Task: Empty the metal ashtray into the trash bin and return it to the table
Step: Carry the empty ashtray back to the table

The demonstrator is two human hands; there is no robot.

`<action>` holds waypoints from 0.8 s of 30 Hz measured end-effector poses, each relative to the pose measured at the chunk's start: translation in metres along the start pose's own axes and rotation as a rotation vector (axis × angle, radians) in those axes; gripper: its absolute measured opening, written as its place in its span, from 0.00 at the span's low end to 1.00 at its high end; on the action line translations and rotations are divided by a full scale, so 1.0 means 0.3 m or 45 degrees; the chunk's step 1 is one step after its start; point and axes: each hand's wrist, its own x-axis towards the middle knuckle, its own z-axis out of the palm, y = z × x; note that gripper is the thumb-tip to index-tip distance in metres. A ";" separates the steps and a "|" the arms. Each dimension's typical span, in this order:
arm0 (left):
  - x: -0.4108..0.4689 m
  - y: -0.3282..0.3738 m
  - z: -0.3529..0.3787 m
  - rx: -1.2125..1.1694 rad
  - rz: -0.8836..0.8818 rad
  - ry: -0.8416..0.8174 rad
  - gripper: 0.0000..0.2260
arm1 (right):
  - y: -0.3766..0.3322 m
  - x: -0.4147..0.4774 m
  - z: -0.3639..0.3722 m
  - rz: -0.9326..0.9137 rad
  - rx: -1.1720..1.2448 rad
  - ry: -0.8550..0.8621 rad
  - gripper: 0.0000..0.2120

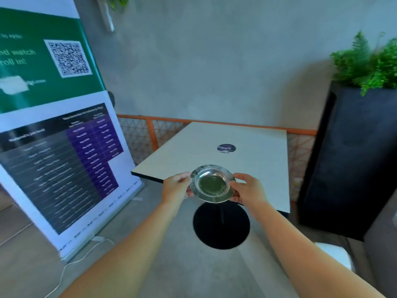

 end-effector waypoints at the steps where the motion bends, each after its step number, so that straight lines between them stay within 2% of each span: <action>1: 0.021 0.002 -0.045 -0.007 0.000 0.018 0.11 | -0.005 0.007 0.050 -0.009 0.003 -0.021 0.16; 8: 0.260 -0.004 -0.268 0.029 0.007 0.115 0.12 | -0.047 0.171 0.346 -0.043 -0.026 -0.152 0.10; 13: 0.549 0.009 -0.330 0.089 0.030 0.138 0.12 | -0.068 0.430 0.525 -0.024 -0.038 -0.159 0.14; 16: 0.751 0.033 -0.329 0.106 -0.003 0.095 0.13 | -0.081 0.601 0.606 0.013 -0.047 -0.129 0.18; 24: 1.240 0.088 -0.297 0.088 -0.018 -0.030 0.12 | -0.163 1.015 0.758 -0.002 -0.083 -0.024 0.17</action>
